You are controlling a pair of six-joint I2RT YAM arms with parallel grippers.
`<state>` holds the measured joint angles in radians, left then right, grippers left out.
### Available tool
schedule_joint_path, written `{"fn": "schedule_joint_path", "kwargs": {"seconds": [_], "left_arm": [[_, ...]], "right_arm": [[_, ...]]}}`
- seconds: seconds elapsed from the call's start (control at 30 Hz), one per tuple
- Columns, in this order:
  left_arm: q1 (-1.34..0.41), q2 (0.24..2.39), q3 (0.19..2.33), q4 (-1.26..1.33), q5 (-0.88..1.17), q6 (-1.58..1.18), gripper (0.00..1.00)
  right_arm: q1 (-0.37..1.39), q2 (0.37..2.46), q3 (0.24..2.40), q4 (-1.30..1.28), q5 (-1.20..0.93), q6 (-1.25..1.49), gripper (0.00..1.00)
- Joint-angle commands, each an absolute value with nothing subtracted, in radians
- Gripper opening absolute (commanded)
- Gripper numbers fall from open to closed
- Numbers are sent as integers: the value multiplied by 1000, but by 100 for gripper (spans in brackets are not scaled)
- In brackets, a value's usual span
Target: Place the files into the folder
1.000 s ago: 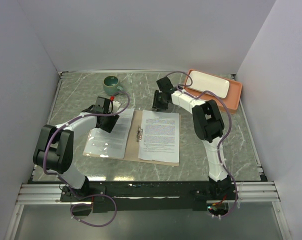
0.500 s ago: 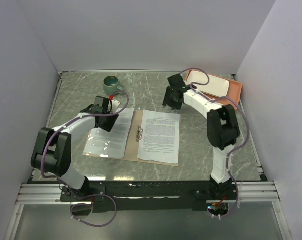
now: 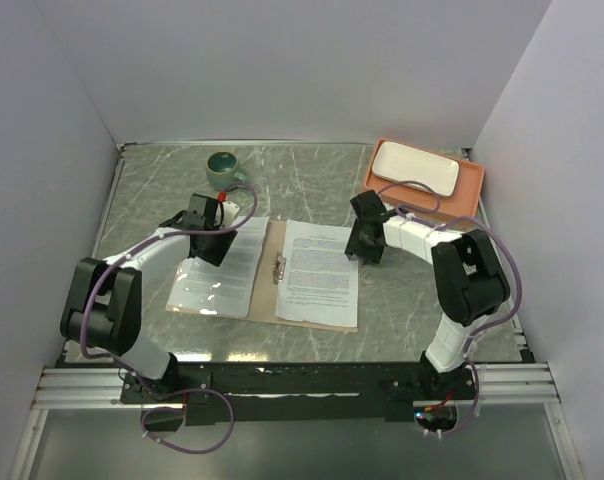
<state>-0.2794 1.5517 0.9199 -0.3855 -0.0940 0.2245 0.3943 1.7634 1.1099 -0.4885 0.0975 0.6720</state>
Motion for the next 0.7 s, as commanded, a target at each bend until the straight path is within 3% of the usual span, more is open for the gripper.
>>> {"fn": "schedule_joint_path", "kwargs": {"seconds": [0.0, 0.47, 0.67], "left_arm": [[-279, 1500, 936, -394, -84, 224, 64], [-310, 1451, 1103, -525, 6, 147, 65], [-458, 1482, 1195, -528, 3, 86, 73]], "right_arm": [[399, 1672, 1048, -420, 92, 721, 53], [417, 1621, 982, -385, 20, 739, 50], [420, 1470, 886, -255, 8, 721, 46]]}}
